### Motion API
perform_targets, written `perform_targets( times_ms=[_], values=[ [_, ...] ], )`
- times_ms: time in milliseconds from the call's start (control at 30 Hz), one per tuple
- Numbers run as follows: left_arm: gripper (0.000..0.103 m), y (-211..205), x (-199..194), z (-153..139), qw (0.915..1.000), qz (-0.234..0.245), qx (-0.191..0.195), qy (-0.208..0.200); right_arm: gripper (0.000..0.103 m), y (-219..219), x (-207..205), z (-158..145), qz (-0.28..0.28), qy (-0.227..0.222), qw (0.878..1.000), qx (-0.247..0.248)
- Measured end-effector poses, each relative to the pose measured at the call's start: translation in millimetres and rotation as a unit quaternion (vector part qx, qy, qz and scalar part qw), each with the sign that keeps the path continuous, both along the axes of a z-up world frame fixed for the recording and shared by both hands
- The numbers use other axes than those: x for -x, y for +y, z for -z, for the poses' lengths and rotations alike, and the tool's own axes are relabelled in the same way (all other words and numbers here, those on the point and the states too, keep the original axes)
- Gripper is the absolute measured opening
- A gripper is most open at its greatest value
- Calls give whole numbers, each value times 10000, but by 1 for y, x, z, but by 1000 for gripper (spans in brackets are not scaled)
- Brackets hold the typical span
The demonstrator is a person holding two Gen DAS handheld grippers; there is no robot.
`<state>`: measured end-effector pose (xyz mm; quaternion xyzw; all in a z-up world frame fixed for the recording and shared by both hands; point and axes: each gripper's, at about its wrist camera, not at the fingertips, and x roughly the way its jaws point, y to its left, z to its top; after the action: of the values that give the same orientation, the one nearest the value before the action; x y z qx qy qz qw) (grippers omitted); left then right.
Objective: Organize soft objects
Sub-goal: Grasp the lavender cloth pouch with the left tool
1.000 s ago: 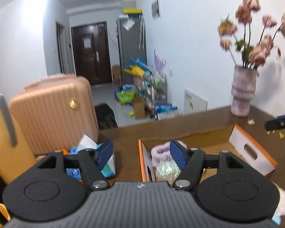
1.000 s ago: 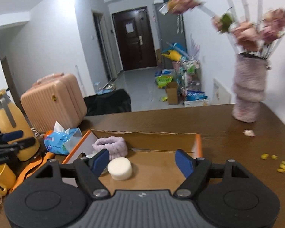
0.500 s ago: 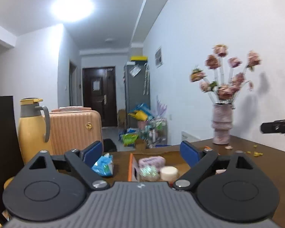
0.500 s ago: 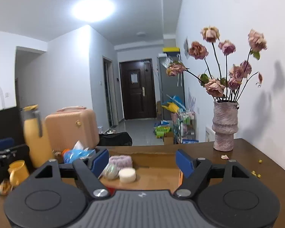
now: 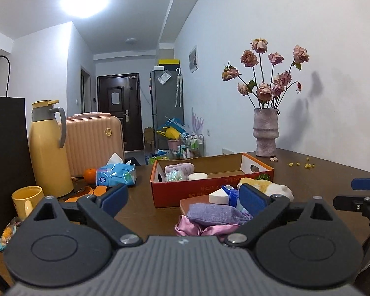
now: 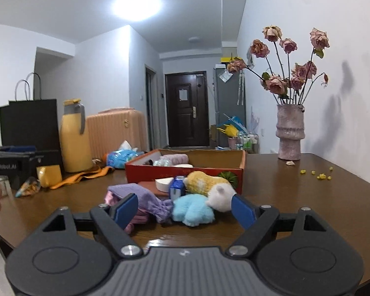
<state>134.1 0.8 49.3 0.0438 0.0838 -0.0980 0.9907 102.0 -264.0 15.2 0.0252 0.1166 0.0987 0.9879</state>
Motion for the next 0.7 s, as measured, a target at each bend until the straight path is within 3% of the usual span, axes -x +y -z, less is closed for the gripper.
perform_targets(
  times_ms=[167,300,467,700],
  values=[
    [98,-3,-13,11,9996,46,17,265,82,-3,-9,7,-60,97,9999,-110],
    [95,-3,-38,23,9971,46,144,748,79,-1,-27,17,-181,353,9990,-217],
    [69,-6,-76,33,9931,111,257,1135,67,5,-61,28,-308,696,9965,-334],
    [61,-10,-140,41,9867,239,354,1570,49,17,-131,42,-498,1315,9861,-890]
  ],
)
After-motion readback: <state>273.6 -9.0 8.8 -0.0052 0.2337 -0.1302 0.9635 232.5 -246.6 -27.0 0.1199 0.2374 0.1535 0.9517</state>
